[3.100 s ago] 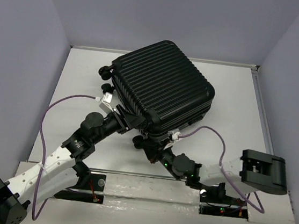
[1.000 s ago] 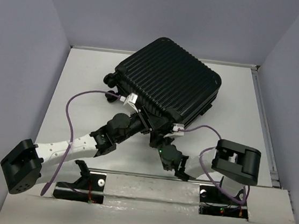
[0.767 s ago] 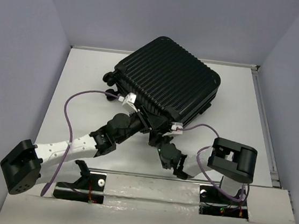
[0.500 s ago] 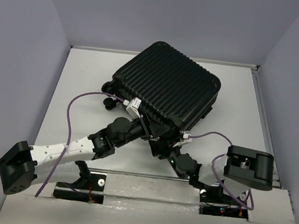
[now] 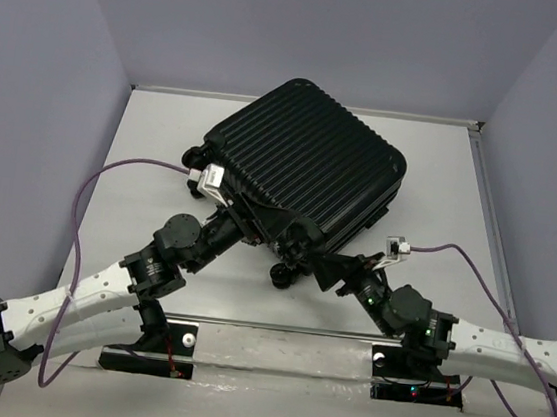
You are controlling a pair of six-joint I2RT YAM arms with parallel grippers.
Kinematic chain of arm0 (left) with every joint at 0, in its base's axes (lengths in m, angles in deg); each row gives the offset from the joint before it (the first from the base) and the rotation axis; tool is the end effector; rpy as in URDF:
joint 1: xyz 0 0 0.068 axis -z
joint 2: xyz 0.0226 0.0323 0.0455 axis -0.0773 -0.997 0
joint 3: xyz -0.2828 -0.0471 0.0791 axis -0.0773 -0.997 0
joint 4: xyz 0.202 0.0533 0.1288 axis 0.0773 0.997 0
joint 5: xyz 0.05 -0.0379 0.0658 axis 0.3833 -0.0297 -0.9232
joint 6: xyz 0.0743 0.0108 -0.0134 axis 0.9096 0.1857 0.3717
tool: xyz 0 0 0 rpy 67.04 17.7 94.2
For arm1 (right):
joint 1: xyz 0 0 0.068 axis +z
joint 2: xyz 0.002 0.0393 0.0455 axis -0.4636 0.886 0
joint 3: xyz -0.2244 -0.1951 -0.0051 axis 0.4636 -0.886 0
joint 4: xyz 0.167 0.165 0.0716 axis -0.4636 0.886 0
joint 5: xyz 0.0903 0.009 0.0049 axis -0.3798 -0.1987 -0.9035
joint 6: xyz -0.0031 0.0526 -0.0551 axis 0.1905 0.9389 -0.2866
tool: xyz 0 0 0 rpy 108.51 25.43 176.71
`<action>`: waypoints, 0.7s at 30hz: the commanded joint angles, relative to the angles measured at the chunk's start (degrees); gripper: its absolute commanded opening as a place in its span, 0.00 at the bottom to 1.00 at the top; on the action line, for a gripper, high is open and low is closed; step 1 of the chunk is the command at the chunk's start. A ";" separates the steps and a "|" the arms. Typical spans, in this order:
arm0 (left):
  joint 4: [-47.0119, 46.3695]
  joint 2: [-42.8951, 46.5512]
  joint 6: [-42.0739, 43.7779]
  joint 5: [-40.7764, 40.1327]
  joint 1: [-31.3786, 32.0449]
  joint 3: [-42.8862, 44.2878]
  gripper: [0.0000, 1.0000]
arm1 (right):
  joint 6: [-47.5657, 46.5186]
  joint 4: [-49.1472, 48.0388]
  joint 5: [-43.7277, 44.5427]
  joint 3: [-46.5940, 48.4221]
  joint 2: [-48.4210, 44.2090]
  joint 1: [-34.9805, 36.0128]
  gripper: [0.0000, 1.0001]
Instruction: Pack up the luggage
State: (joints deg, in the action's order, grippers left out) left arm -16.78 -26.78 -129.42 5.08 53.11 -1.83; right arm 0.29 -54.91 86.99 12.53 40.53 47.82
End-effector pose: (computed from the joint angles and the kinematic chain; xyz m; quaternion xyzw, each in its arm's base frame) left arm 0.1044 -0.1438 0.3538 -0.0370 0.6375 -0.5979 0.4845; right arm 0.0777 0.1376 0.2588 0.0532 0.6978 0.4671 0.5405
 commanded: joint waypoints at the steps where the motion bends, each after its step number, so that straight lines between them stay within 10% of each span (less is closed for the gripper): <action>1: 1.22 0.38 7.72 -2.67 0.12 7.82 0.99 | -2.30 20.84 2.17 5.13 -6.30 -0.12 0.88; 11: 28.63 5.98 26.07 -19.26 0.03 19.60 0.99 | -18.35 38.78 5.33 21.28 -13.50 -0.12 1.00; 21: 36.84 21.90 32.86 -29.31 0.03 19.18 0.99 | -26.65 40.83 17.19 24.57 -25.81 -0.12 1.00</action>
State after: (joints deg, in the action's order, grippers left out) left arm 17.71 -8.44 -101.25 -17.80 53.08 17.76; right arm -21.88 -17.22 95.58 38.54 17.82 47.77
